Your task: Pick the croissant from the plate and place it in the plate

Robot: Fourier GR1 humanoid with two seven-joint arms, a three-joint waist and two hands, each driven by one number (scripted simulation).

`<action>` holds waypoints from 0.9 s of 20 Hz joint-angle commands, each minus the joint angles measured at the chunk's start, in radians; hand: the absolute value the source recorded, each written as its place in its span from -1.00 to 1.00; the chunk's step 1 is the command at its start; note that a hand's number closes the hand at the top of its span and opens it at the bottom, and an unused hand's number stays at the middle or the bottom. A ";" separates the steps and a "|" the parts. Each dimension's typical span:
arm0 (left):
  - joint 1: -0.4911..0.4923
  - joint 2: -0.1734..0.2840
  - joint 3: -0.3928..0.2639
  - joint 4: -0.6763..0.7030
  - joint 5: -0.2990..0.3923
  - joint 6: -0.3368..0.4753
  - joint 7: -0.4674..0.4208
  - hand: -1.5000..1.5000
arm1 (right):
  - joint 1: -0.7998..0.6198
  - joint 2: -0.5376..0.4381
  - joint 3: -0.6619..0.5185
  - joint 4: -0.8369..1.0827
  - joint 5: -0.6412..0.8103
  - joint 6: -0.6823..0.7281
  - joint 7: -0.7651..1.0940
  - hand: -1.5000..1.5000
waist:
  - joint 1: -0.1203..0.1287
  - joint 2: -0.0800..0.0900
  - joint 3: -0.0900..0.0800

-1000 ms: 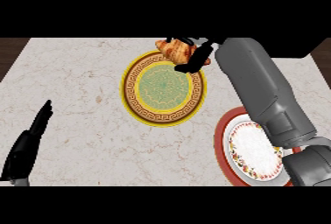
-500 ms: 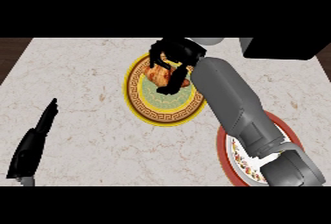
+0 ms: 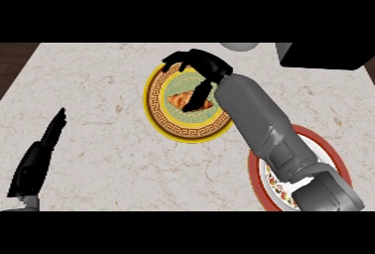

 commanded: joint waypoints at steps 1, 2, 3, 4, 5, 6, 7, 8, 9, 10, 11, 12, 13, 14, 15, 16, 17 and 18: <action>0.015 -0.019 -0.023 -0.022 -0.016 0.004 0.006 0.00 | 0.012 0.002 -0.036 -0.003 -0.110 -0.044 -0.026 -1.00 | 0.011 0.002 0.001; 0.030 -0.012 -0.013 -0.024 0.003 -0.012 -0.008 0.00 | -0.016 0.002 -0.086 -0.003 -0.147 -0.035 -0.009 -1.00 | 0.011 0.003 0.001; -0.017 -0.004 0.004 0.002 -0.007 0.006 0.008 0.00 | -0.021 0.002 -0.125 -0.003 -0.162 -0.039 -0.013 -1.00 | -0.012 0.002 0.001; 0.003 -0.007 0.007 0.021 -0.003 0.004 -0.023 0.00 | -0.040 0.002 -0.162 -0.002 -0.203 -0.052 0.005 -1.00 | -0.003 0.005 0.000; 0.027 -0.002 0.009 -0.020 0.003 -0.003 -0.004 0.00 | -0.019 0.002 -0.179 0.000 -0.204 -0.070 0.001 -1.00 | -0.016 -0.001 0.001; 0.018 -0.004 0.025 0.025 0.000 0.012 -0.037 0.00 | -0.042 -0.003 -0.204 -0.002 -0.217 -0.082 0.030 -1.00 | -0.025 -0.001 0.000; 0.039 0.017 0.030 -0.056 0.021 -0.018 0.015 0.00 | -0.046 -0.025 -0.220 0.017 -0.224 -0.091 0.032 -1.00 | -0.011 0.000 0.001; 0.051 -0.015 0.001 -0.054 -0.006 0.008 -0.002 0.00 | -0.028 -0.074 -0.232 0.018 -0.235 -0.059 0.023 -1.00 | -0.023 -0.001 0.001; 0.071 -0.037 -0.006 -0.053 -0.028 0.041 -0.015 0.00 | -0.032 -0.076 -0.236 0.027 -0.238 -0.052 0.045 -1.00 | -0.025 -0.002 0.001; 0.020 -0.030 -0.008 0.006 -0.013 0.012 -0.029 0.00 | -0.023 -0.103 -0.268 0.056 -0.259 -0.053 0.006 -1.00 | -0.012 0.012 0.000; 0.022 0.003 0.024 -0.009 0.004 -0.004 -0.008 0.00 | -0.038 -0.133 -0.299 0.047 -0.296 0.009 0.024 -1.00 | -0.020 0.005 0.001; 0.004 -0.021 -0.015 -0.056 -0.020 0.009 0.037 0.00 | -0.038 -0.165 -0.329 0.056 -0.322 0.026 0.004 -1.00 | -0.008 0.012 0.002; 0.018 -0.021 0.006 -0.020 -0.005 0.010 -0.001 0.00 | -0.025 -0.190 -0.357 0.052 -0.356 0.092 -0.012 -1.00 | -0.018 0.009 0.001; 0.032 0.000 0.015 -0.043 -0.004 0.001 -0.007 0.00 | 0.004 -0.204 -0.367 0.074 -0.362 0.105 -0.051 -1.00 | 0.006 0.018 0.002; 0.055 -0.024 0.000 -0.013 -0.007 0.003 -0.041 0.00 | 0.001 -0.195 -0.380 0.073 -0.373 0.096 -0.057 -1.00 | -0.001 0.014 0.001; 0.049 -0.048 -0.034 -0.071 -0.032 0.024 0.031 0.00 | 0.035 -0.263 -0.379 0.077 -0.371 0.166 -0.099 -1.00 | -0.002 0.015 0.003; 0.021 -0.013 0.006 -0.019 -0.008 0.001 -0.015 0.00 | 0.012 -0.296 -0.386 0.085 -0.375 0.204 -0.091 -1.00 | 0.002 0.020 0.002; 0.002 -0.024 -0.004 0.004 -0.023 0.014 -0.029 0.00 | 0.034 -0.287 -0.387 0.089 -0.371 0.174 -0.135 -1.00 | 0.010 0.028 0.002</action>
